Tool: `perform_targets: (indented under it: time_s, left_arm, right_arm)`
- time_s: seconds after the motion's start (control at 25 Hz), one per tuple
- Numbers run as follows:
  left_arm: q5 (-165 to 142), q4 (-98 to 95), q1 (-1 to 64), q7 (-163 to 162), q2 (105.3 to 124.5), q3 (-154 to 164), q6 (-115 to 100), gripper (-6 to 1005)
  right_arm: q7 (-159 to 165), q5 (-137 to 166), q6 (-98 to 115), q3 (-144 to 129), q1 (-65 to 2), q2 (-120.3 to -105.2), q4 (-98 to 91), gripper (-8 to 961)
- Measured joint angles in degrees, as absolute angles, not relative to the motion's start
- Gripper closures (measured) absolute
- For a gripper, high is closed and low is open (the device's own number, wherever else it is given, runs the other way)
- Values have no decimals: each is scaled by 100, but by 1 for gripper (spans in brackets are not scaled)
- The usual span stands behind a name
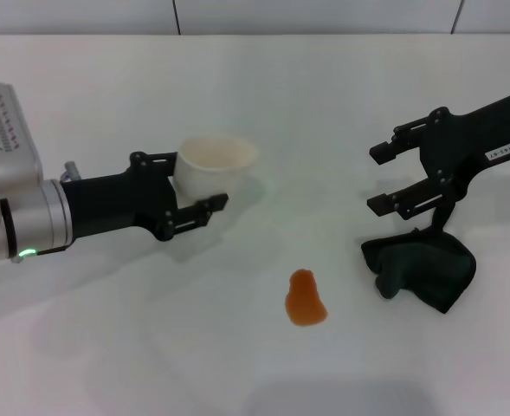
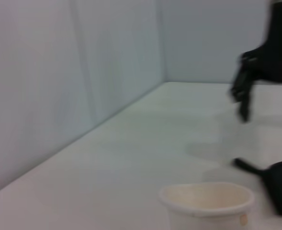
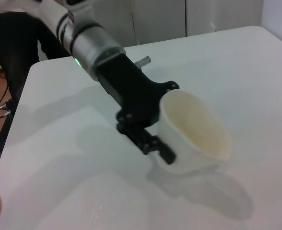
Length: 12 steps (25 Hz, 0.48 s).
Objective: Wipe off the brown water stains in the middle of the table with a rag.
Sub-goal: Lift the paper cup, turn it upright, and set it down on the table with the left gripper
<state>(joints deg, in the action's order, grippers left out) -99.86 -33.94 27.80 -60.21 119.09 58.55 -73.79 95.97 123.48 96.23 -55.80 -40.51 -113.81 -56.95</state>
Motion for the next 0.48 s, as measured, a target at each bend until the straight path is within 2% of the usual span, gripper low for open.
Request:
perform_targets:
  time_s: [0.48]
  left_arm:
    - [-9459,-1898,3200,-5011,11936,5538,-6833,465]
  right_arm:
    - [9606,12348,9567,-5580,-4052,-11398,-5661,176]
